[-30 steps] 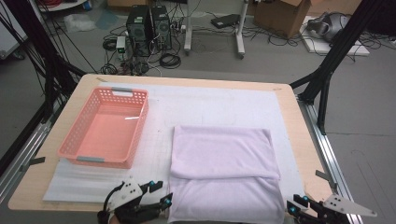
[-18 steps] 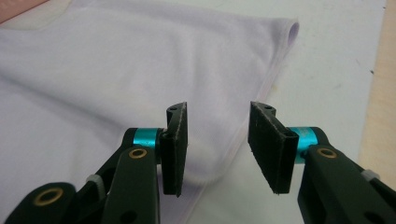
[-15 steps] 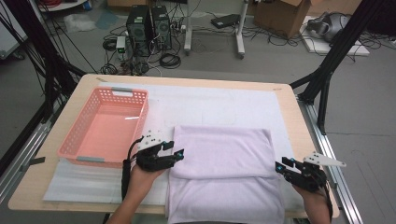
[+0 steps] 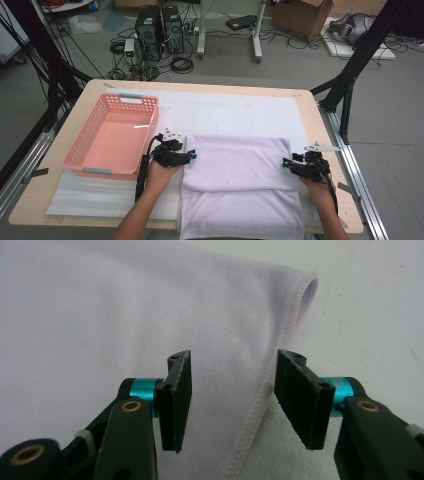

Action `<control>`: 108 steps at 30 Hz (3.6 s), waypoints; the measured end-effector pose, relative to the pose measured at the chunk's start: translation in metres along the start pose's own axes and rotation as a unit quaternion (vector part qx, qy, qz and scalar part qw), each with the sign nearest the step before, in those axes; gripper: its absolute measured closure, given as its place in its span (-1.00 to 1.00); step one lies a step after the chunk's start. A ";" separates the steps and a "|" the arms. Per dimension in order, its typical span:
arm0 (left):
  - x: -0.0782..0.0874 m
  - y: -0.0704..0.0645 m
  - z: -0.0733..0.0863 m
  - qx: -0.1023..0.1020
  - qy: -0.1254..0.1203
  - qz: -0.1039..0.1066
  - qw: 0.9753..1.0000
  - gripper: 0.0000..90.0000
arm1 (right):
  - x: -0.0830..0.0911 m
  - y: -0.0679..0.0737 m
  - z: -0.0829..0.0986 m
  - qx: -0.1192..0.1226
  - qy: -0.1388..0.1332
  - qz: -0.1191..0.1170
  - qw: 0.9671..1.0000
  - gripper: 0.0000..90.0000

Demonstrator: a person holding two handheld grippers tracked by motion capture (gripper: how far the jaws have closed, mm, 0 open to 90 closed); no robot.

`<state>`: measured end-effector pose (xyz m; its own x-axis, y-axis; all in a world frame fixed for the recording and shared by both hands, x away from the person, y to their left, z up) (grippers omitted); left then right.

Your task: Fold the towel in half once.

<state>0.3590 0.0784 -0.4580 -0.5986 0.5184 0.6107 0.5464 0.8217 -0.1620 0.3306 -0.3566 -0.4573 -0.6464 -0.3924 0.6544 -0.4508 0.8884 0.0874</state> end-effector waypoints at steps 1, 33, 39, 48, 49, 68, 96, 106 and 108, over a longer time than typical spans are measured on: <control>-0.003 -0.001 0.002 -0.009 0.010 -0.003 1.000 0.06 | -0.002 -0.001 0.001 0.000 0.008 0.004 1.000 0.14; -0.019 0.000 -0.013 -0.007 -0.039 -0.025 0.999 0.85 | -0.010 -0.019 -0.022 -0.031 -0.042 0.018 0.998 0.37; -0.020 0.010 -0.033 -0.001 -0.066 -0.050 0.997 0.86 | -0.015 -0.015 -0.022 -0.025 -0.040 0.015 0.999 0.39; -0.022 0.018 -0.033 0.030 -0.065 -0.031 0.997 0.41 | -0.011 -0.024 -0.025 -0.034 -0.051 0.008 0.998 0.38; -0.025 0.018 -0.031 0.027 -0.055 -0.025 0.998 0.40 | -0.013 -0.022 -0.027 -0.029 -0.049 0.006 0.998 0.39; -0.036 0.023 -0.051 0.067 -0.077 -0.065 0.993 0.34 | -0.033 -0.030 -0.046 -0.051 -0.043 0.059 0.996 0.61; -0.038 0.017 -0.055 0.041 -0.145 -0.050 0.987 0.78 | -0.055 -0.037 -0.076 -0.040 -0.083 0.086 0.992 0.88; -0.026 0.008 -0.046 0.022 -0.091 -0.006 0.996 0.06 | -0.041 -0.027 -0.069 -0.040 -0.052 0.062 0.996 0.28; -0.022 0.002 -0.046 0.012 -0.088 0.003 0.996 0.05 | -0.034 -0.024 -0.065 -0.035 -0.047 0.057 0.997 0.27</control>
<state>0.4000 0.0579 -0.4356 -0.6892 0.5556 0.4651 0.5375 0.8225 -0.1859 0.4033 -0.3495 -0.4328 -0.7476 -0.3048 0.5900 -0.3285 0.9419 0.0703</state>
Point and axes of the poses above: each handheld gripper's, and its own axes: x roughly backward along the jaws, z roughly out of its underside, y roughly to its left, the point moved 2 cm from there along -x, roughly forward along the jaws
